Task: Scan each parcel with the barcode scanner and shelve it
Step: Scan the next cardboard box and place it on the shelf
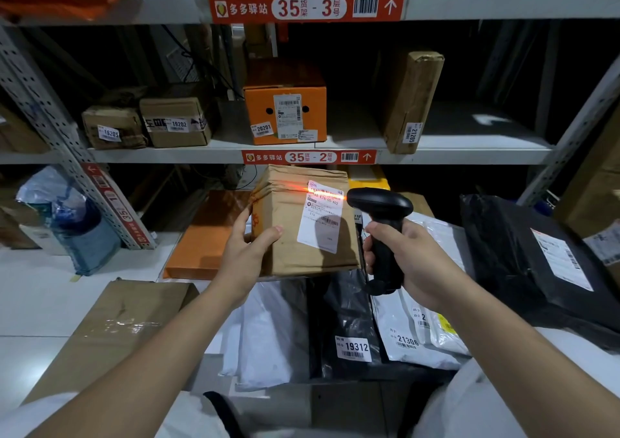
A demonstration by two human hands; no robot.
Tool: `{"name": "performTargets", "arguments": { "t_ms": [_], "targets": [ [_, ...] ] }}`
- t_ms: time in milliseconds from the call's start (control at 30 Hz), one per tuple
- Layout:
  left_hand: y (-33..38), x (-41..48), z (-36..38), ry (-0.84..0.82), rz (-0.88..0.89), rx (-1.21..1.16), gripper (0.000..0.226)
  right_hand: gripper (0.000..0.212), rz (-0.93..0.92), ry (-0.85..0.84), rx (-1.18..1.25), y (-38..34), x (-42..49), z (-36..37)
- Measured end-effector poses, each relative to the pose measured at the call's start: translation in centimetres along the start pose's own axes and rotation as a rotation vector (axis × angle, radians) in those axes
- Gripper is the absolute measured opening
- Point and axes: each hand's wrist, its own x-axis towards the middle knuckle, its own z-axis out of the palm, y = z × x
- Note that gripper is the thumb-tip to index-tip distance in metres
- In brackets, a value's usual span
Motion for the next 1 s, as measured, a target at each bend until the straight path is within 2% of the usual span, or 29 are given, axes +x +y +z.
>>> {"name": "performTargets", "arguments": {
  "t_ms": [400, 700, 1000],
  "targets": [
    [-0.1, 0.1, 0.1, -0.005, 0.033, 0.026, 0.073, 0.013, 0.014, 0.013, 0.052, -0.4, -0.3, -0.2],
    [-0.4, 0.8, -0.5, -0.013, 0.07, 0.025, 0.092, 0.013, 0.012, 0.003, 0.055, -0.5, -0.4, -0.3],
    [-0.2, 1.6, -0.8, 0.006, 0.095, 0.025, 0.095, 0.012, 0.094, -0.076, 0.01, -0.2, -0.7, -0.9]
  ]
}}
